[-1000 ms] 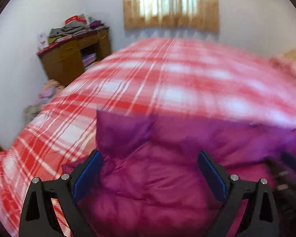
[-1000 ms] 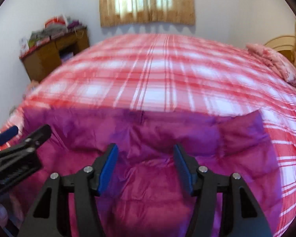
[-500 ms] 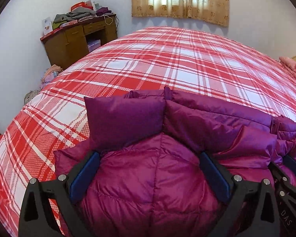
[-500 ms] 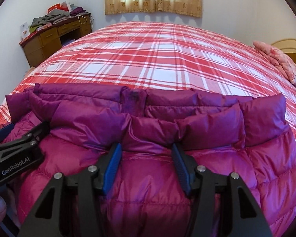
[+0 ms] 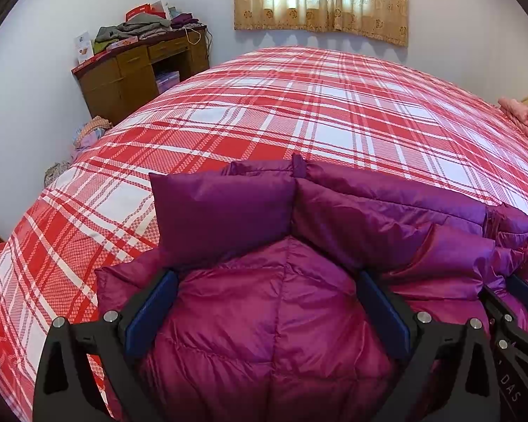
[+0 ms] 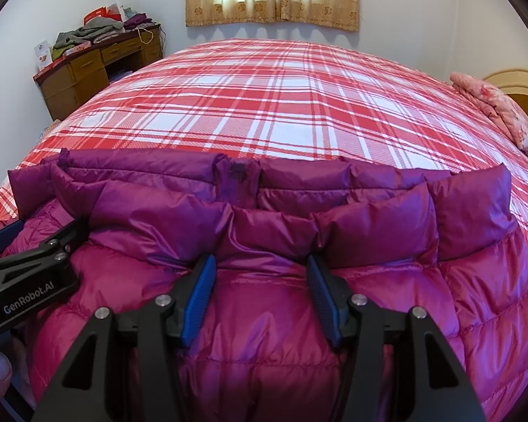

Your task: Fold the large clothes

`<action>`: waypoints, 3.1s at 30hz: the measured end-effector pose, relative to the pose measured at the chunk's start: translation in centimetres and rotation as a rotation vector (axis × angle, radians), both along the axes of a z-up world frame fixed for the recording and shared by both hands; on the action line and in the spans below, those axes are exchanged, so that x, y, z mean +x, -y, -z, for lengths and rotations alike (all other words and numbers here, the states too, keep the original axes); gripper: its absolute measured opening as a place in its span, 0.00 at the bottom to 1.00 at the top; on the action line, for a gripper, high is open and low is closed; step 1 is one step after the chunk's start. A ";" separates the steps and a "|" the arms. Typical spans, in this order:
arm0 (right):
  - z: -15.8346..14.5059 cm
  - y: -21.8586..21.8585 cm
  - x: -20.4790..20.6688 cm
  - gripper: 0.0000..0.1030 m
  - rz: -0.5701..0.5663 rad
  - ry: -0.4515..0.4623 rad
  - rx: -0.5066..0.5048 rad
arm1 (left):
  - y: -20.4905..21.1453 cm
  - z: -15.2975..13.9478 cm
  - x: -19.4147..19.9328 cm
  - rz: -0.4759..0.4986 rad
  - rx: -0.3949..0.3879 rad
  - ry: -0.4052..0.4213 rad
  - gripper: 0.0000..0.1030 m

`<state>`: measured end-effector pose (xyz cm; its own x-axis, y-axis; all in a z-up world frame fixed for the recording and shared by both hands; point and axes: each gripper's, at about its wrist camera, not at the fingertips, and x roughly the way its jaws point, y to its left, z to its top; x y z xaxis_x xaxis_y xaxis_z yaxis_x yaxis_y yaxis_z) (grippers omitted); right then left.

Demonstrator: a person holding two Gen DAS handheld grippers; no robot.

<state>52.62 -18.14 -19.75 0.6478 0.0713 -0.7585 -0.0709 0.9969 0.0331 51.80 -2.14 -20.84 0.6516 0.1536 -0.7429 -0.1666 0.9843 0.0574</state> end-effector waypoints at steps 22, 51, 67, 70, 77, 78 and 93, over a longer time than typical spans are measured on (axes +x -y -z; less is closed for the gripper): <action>-2.6 2.8 -7.7 0.71 0.036 0.040 -0.008 | 5.1 -3.0 -6.5 0.171 0.111 0.076 0.99; -0.2 -0.5 -14.5 0.79 -0.034 0.101 -0.136 | -6.3 -0.6 -18.4 -0.038 -0.234 0.050 0.99; 0.5 -0.5 -15.1 0.81 -0.037 0.091 -0.164 | -7.3 -0.6 -18.3 0.087 -0.529 0.092 0.15; 0.4 -0.7 -15.3 0.81 -0.037 0.094 -0.173 | -7.8 -1.1 -18.6 0.089 -0.549 0.111 0.12; 0.3 -1.9 -16.0 0.77 -0.041 0.097 -0.212 | -9.2 -1.5 -19.7 0.093 -0.614 0.130 0.11; 0.3 -2.1 -16.2 0.77 -0.042 0.098 -0.217 | -9.4 -1.5 -19.9 0.090 -0.620 0.132 0.11; -3.1 -3.2 -19.6 0.78 -0.149 0.154 -0.019 | -12.2 -9.6 -23.5 0.064 -0.420 0.284 0.09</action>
